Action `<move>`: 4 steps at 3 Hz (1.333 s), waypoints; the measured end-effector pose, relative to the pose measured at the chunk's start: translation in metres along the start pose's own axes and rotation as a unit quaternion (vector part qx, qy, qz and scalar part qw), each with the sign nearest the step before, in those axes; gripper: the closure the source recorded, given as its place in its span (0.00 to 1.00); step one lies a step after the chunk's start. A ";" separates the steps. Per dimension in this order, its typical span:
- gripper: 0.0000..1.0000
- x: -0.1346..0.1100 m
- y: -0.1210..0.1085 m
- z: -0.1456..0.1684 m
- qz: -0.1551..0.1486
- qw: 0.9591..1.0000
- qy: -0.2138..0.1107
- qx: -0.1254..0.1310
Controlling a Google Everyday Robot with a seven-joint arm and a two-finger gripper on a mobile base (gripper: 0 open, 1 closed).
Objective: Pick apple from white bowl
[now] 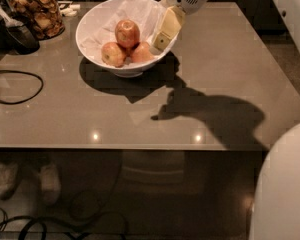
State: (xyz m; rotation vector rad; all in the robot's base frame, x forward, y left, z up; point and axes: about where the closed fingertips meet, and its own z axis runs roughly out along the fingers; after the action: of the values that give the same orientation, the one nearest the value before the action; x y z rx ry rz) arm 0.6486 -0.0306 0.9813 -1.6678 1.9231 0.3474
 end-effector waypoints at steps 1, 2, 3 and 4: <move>0.00 -0.013 -0.016 0.015 0.012 1.000 -0.016 -0.004; 0.00 -0.022 -0.031 0.022 0.020 0.999 -0.027 -0.002; 0.00 -0.029 -0.045 0.025 0.027 0.999 -0.035 0.000; 0.02 -0.028 -0.058 0.027 0.035 0.999 -0.032 0.007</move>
Offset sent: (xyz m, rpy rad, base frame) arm 0.0613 0.0281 0.0139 0.0899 0.0145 -0.0359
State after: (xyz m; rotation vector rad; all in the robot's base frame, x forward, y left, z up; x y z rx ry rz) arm 0.7135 -0.0041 0.9851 -1.5638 1.9356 0.4103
